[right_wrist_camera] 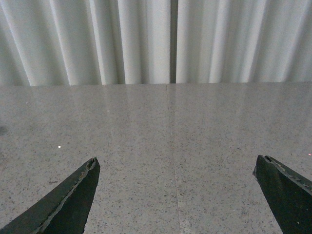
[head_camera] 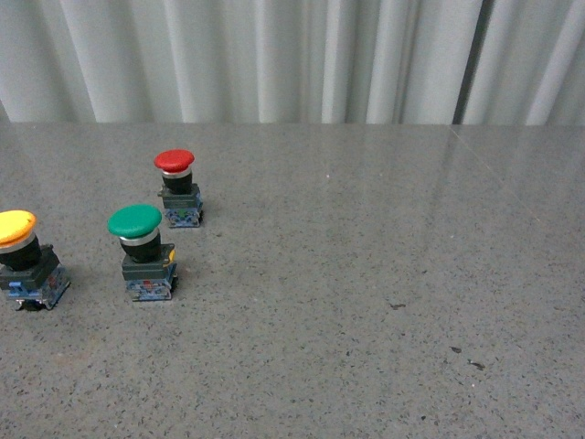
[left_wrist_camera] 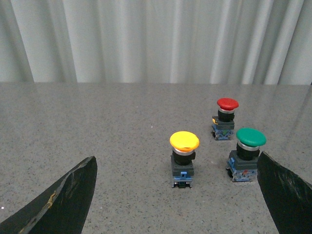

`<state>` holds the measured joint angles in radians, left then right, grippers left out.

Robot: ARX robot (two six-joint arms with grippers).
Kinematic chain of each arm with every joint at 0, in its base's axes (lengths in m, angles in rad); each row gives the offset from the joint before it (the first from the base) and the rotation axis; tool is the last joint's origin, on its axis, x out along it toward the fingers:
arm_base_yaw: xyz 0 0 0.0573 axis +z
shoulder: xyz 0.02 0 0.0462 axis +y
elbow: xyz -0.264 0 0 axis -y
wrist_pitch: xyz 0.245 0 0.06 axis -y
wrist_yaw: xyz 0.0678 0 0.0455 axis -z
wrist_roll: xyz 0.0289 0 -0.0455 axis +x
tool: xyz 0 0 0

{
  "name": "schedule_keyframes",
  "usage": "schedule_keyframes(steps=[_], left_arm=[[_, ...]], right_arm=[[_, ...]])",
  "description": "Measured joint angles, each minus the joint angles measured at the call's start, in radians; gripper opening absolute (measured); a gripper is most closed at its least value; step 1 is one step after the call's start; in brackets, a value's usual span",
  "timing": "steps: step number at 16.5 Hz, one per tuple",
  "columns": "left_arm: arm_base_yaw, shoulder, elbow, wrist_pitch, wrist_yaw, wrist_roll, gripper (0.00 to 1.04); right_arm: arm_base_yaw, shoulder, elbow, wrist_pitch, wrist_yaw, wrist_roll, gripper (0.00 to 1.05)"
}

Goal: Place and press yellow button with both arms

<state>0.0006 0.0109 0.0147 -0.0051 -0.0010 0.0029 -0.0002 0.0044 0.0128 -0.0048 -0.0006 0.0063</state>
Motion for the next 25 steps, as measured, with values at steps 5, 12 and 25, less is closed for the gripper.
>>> schedule_keyframes(steps=[5, 12, 25], left_arm=[[0.0, 0.0, 0.0, 0.0, 0.0, 0.0, 0.98], [0.0, 0.0, 0.0, 0.0, 0.0, 0.0, 0.98], [0.014, 0.475, 0.272, 0.054, -0.043, 0.031, 0.98]], right_arm=[[0.0, 0.0, 0.0, 0.0, 0.0, 0.0, 0.98], [0.0, 0.0, 0.0, 0.0, 0.0, 0.0, 0.98], [0.0, 0.0, 0.0, 0.0, 0.0, 0.0, 0.98]])
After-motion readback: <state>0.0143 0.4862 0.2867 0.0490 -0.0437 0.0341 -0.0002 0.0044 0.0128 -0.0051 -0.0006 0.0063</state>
